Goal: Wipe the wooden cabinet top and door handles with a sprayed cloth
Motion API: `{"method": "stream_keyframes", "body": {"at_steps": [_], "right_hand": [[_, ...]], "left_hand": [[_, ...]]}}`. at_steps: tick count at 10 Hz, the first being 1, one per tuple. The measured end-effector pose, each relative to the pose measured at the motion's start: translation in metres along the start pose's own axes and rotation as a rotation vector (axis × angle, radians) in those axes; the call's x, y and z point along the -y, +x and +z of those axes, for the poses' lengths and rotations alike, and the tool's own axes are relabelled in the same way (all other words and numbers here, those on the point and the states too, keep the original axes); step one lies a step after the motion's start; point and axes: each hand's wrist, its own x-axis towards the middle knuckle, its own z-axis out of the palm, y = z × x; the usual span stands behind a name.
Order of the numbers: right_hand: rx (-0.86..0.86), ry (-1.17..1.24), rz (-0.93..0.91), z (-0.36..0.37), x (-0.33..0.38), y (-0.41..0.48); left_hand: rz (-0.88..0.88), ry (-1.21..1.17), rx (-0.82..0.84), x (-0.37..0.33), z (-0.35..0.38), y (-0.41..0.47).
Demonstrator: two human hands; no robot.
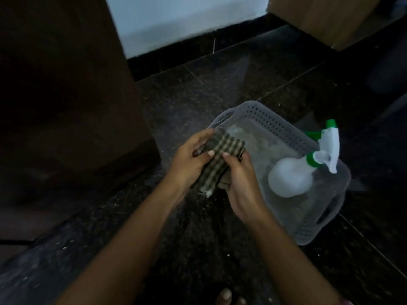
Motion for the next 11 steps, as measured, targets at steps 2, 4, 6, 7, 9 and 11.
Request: {"method": "stream_keyframes", "body": {"at_steps": [2, 4, 6, 7, 9, 11], "right_hand": [[-0.126, -0.205, -0.014, -0.027, 0.008, 0.045], [-0.254, -0.314, 0.038, -0.044, -0.001, 0.090], [-0.346, -0.469, 0.100, -0.062, -0.008, 0.116], [-0.342, -0.538, 0.101, -0.066, -0.009, 0.120], [-0.257, -0.784, 0.176, -0.068, -0.006, 0.116], [-0.245, -1.151, 0.069, -0.049, 0.002, 0.091]], "left_hand": [[-0.023, 0.125, 0.045, 0.024, 0.038, 0.066], [-0.098, 0.208, 0.154, 0.051, 0.068, 0.119], [-0.111, 0.313, 0.268, 0.075, 0.098, 0.143], [-0.071, 0.376, 0.314, 0.079, 0.103, 0.144], [0.071, 0.636, 0.389, 0.082, 0.099, 0.136], [0.214, 1.065, 0.410, 0.064, 0.066, 0.125]]}}
